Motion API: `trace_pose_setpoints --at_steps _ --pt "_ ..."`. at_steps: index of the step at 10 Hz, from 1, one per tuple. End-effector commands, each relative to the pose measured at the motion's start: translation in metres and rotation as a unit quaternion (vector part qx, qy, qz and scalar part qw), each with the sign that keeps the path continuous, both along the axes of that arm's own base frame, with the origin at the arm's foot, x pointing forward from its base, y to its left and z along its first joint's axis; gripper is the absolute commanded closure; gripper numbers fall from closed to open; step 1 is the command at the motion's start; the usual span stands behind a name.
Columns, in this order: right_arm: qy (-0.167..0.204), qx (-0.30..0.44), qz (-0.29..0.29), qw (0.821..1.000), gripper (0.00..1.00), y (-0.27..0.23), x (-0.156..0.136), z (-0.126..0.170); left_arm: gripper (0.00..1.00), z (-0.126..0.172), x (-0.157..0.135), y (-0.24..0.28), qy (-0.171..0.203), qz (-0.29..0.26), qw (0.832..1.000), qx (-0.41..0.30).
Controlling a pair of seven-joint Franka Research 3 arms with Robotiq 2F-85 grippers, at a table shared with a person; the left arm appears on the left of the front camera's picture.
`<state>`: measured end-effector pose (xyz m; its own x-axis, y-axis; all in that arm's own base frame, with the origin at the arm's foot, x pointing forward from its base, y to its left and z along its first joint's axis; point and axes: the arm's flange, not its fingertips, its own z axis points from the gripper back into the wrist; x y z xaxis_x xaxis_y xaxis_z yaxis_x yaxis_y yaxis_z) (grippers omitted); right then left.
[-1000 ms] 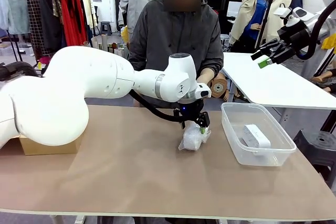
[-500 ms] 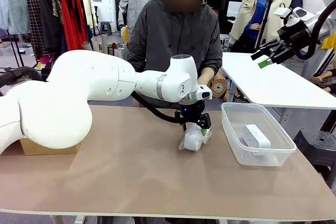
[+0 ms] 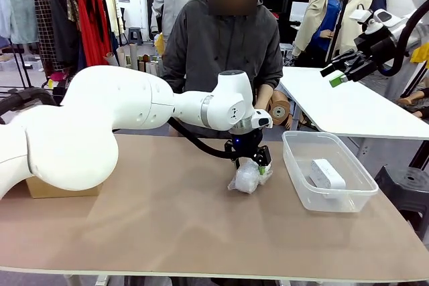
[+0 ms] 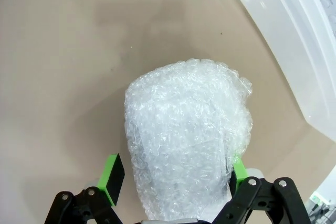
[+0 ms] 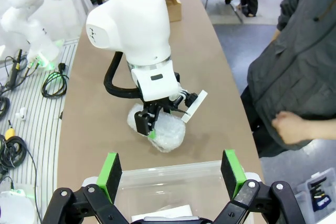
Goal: Separate and place wrapped and unwrapped clocks.
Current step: Pick up the Digital clock indicated by the person.
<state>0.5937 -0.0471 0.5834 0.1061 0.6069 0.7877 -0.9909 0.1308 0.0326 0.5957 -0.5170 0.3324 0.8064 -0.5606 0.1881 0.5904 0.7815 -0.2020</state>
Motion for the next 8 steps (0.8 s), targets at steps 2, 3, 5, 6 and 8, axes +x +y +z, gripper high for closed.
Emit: trace_pose_setpoints --at_steps 2,3,5,6,8 --pt "-0.003 -0.001 -0.001 1.000 0.00 0.000 -0.001 0.002 0.44 0.002 0.000 0.002 -0.010 0.010 1.000 0.023" --pt "-0.003 -0.001 -0.001 1.000 0.00 0.000 -0.001 0.002 0.64 0.004 0.001 0.005 -0.011 0.017 0.999 0.027" --pt "-0.003 -0.001 -0.001 1.000 0.00 0.000 -0.001 0.002 1.00 0.005 0.001 0.007 -0.015 0.026 0.999 0.030" --pt "-0.003 -0.001 -0.001 1.000 0.00 0.000 -0.001 0.002 1.00 0.010 0.001 0.012 -0.018 0.028 0.999 0.037" --pt "-0.003 -0.001 -0.001 1.000 0.00 0.000 -0.001 0.002 1.00 0.021 -0.004 0.017 -0.019 0.028 0.999 0.038"
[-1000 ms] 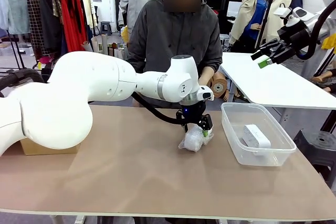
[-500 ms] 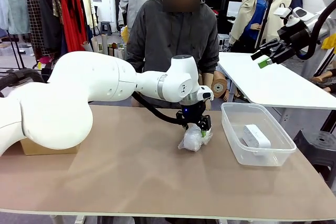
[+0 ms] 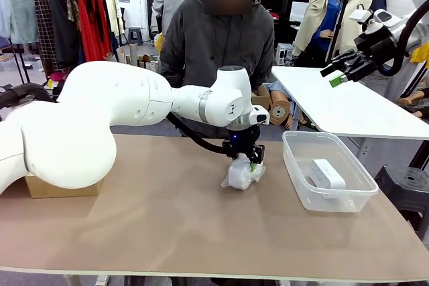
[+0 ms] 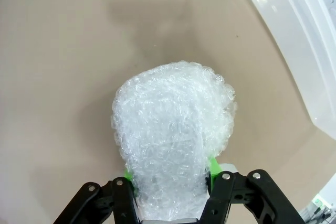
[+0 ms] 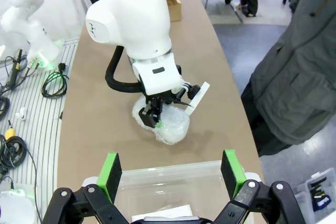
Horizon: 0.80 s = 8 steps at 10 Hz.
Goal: Separate and place wrapped and unwrapped clocks.
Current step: Pick up the Digital clock indicated by the person.
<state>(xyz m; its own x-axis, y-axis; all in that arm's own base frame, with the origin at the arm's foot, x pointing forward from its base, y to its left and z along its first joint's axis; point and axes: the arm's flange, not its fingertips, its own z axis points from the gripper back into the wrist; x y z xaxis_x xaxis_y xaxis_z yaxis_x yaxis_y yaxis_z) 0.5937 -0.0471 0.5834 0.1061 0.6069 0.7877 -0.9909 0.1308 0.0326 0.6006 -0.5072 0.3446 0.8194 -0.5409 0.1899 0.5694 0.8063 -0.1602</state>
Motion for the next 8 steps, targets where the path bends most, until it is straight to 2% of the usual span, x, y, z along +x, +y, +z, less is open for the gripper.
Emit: trace_pose_setpoints --at_steps 1,5,6,7,8 --pt "-0.003 -0.001 -0.001 1.000 0.00 0.000 -0.001 0.002 1.00 0.016 -0.013 0.011 -0.013 0.009 1.000 0.018" --pt "-0.003 -0.001 -0.001 1.000 0.00 0.000 -0.001 0.002 1.00 0.057 -0.037 0.016 -0.035 -0.012 0.999 0.036" --pt "-0.003 -0.001 -0.001 1.000 0.00 0.000 -0.001 0.002 1.00 0.075 -0.046 0.013 -0.040 -0.010 0.998 0.038" --pt "-0.003 -0.001 -0.001 1.000 0.00 0.000 -0.001 0.002 1.00 0.091 -0.054 0.008 -0.021 0.006 0.999 0.028" --pt "-0.003 -0.001 -0.001 1.000 0.00 0.000 -0.001 0.002 1.00 0.107 -0.061 0.003 -0.029 0.025 0.999 0.032"
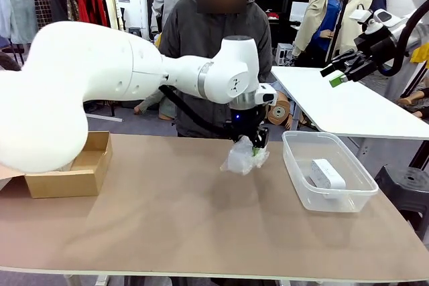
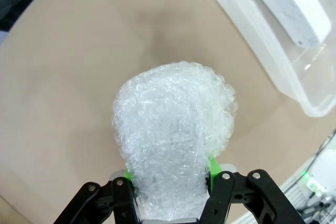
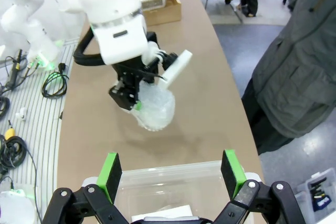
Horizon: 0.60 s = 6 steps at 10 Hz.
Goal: Separate and place wrapped and unwrapped clocks.
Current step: Pick up the Digital clock indicated by the person.
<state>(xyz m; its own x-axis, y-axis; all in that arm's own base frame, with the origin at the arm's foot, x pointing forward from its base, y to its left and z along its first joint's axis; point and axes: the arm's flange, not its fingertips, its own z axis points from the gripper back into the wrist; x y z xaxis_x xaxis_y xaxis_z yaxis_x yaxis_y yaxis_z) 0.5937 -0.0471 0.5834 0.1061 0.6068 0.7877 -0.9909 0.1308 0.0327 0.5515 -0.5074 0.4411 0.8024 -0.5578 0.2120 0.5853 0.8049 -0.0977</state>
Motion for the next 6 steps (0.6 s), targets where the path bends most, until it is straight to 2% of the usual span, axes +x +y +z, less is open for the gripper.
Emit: trace_pose_setpoints --at_steps 1,6 --pt "-0.003 -0.001 -0.001 1.000 0.00 0.000 -0.001 0.002 1.00 0.025 -0.019 -0.001 -0.021 0.046 0.999 0.016" --pt "-0.003 -0.001 -0.001 1.000 0.00 0.000 -0.001 0.002 1.00 0.086 -0.042 -0.005 -0.077 0.071 0.994 0.040"
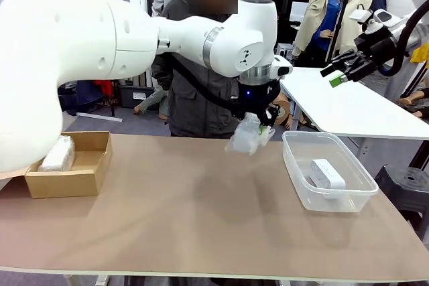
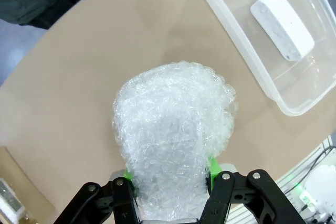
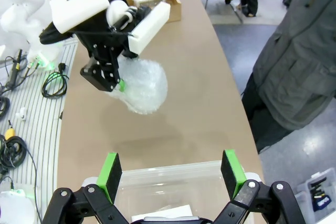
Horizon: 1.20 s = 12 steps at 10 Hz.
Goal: Separate and place wrapped and unwrapped clocks.
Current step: Pick up the Digital clock indicated by the person, then if the picked Digital clock is wrapped, place it in the Package Box ; if not, place it in the Organizing box.
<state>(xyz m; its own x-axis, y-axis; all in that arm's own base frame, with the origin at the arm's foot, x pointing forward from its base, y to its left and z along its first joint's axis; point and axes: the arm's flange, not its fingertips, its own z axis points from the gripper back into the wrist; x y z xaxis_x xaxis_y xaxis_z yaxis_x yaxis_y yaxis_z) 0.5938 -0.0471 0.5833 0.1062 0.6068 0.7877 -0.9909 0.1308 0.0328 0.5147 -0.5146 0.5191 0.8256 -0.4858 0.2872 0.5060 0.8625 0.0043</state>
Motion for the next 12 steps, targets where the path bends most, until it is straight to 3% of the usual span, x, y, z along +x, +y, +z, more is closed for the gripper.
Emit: trace_pose_setpoints --at_steps 1,5,8,9,12 --pt "-0.003 -0.001 -0.001 1.000 0.00 0.000 -0.001 0.002 1.00 0.017 -0.010 0.004 -0.026 0.023 0.999 0.017" --pt "-0.003 -0.001 -0.001 1.000 0.00 0.000 -0.001 0.002 1.00 0.062 -0.022 0.008 -0.048 0.028 0.998 0.030" --pt "-0.003 -0.001 -0.001 1.000 0.00 0.000 -0.001 0.002 1.00 0.070 -0.030 0.010 -0.079 0.041 0.996 0.029" --pt "-0.003 -0.001 -0.001 1.000 0.00 0.000 -0.001 0.002 1.00 0.066 -0.026 0.010 -0.050 0.015 0.998 0.023" --pt "-0.003 -0.001 -0.001 1.000 0.00 0.000 -0.001 0.002 1.00 0.066 -0.026 0.010 -0.050 0.015 0.998 0.023"
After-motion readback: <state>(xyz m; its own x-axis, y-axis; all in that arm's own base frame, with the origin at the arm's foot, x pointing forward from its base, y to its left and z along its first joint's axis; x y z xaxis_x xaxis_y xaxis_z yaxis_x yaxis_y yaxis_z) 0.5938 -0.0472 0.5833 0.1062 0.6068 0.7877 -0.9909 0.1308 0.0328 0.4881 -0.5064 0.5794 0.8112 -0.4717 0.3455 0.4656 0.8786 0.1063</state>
